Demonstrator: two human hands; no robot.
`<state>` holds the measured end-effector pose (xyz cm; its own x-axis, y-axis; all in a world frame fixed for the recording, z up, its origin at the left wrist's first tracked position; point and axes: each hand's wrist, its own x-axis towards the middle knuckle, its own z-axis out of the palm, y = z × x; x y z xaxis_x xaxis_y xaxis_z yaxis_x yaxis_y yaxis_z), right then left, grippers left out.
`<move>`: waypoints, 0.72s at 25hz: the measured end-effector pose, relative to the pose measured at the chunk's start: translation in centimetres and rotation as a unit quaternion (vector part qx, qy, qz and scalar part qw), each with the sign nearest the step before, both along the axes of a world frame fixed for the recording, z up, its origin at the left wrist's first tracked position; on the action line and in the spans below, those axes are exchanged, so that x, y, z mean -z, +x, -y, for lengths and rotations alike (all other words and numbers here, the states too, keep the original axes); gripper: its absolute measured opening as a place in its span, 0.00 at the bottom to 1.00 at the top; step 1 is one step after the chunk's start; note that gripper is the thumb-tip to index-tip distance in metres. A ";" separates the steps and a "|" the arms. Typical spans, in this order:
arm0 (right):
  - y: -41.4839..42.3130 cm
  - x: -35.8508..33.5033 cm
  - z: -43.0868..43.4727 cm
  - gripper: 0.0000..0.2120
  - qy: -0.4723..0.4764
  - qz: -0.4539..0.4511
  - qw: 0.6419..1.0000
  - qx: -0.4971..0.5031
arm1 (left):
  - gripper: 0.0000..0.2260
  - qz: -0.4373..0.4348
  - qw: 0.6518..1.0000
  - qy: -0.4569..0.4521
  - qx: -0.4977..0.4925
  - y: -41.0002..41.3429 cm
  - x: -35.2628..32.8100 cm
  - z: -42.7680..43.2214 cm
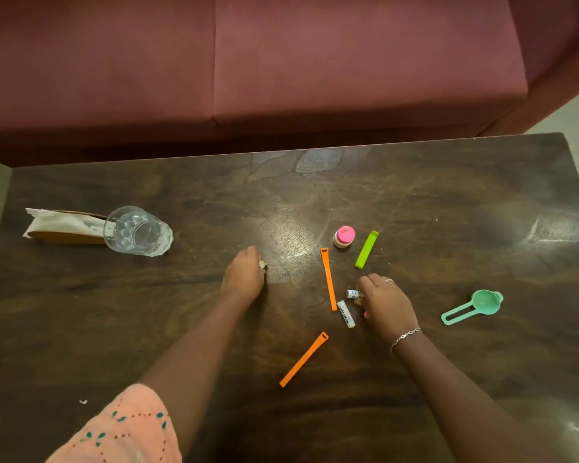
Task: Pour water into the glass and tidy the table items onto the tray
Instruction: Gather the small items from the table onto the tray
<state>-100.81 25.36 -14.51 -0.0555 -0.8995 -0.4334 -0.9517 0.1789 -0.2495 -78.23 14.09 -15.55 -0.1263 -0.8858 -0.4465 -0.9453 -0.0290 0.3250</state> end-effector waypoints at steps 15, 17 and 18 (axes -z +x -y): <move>21.6 -7.5 0.8 0.07 -0.124 0.049 0.991 0.015 | 0.14 -0.326 0.870 0.050 -0.366 20.1 -6.4 -4.4; 25.8 -8.0 1.5 0.08 -0.117 0.050 0.992 0.000 | 0.14 -0.338 0.851 0.048 -0.399 24.5 -6.9 -4.4; 26.1 -8.1 1.5 0.08 -0.114 0.050 0.992 0.008 | 0.14 -0.339 0.847 0.052 -0.406 24.7 -7.0 -4.6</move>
<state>-74.71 23.88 -6.45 -0.0381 -0.9739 -0.2236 -0.9179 0.1226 -0.3775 -53.50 18.65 -8.53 0.2479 -0.7641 -0.5956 -0.1970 -0.6417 0.7412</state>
